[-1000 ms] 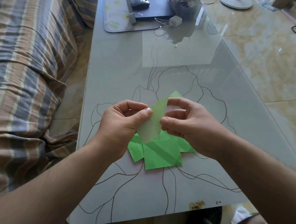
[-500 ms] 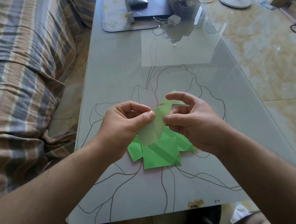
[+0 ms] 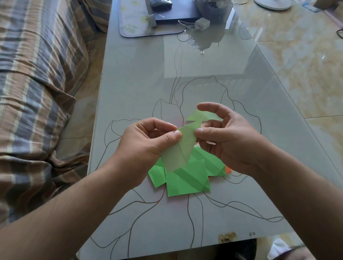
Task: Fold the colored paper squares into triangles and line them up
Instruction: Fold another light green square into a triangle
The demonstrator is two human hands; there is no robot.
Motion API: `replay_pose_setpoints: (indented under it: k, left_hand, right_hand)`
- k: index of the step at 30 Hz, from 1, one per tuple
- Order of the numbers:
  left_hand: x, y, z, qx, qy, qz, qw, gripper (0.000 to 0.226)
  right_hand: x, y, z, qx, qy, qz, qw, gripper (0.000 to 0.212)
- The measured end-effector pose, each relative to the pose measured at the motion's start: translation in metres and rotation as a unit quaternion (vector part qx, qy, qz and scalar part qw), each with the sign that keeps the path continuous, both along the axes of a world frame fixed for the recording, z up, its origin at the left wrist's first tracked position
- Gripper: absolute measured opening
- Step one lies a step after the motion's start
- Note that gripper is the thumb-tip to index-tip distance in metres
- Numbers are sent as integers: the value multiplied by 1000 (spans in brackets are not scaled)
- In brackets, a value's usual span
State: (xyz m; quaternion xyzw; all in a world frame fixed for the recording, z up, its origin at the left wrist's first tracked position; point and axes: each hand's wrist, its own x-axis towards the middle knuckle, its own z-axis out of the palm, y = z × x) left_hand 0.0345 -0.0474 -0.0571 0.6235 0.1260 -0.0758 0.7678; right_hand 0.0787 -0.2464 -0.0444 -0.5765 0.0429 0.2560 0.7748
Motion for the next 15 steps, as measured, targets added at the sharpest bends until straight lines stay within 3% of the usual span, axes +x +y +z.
replay_pose_setpoints:
  k: [9, 15]
  left_hand:
    - [-3, 0, -2, 11, 7, -21, 1000, 20]
    - [-2, 1, 0, 14, 4, -28, 999, 21]
  right_hand:
    - [3, -2, 3, 26, 42, -6, 999, 56]
    - [6, -5, 5, 0, 39, -33, 999, 71]
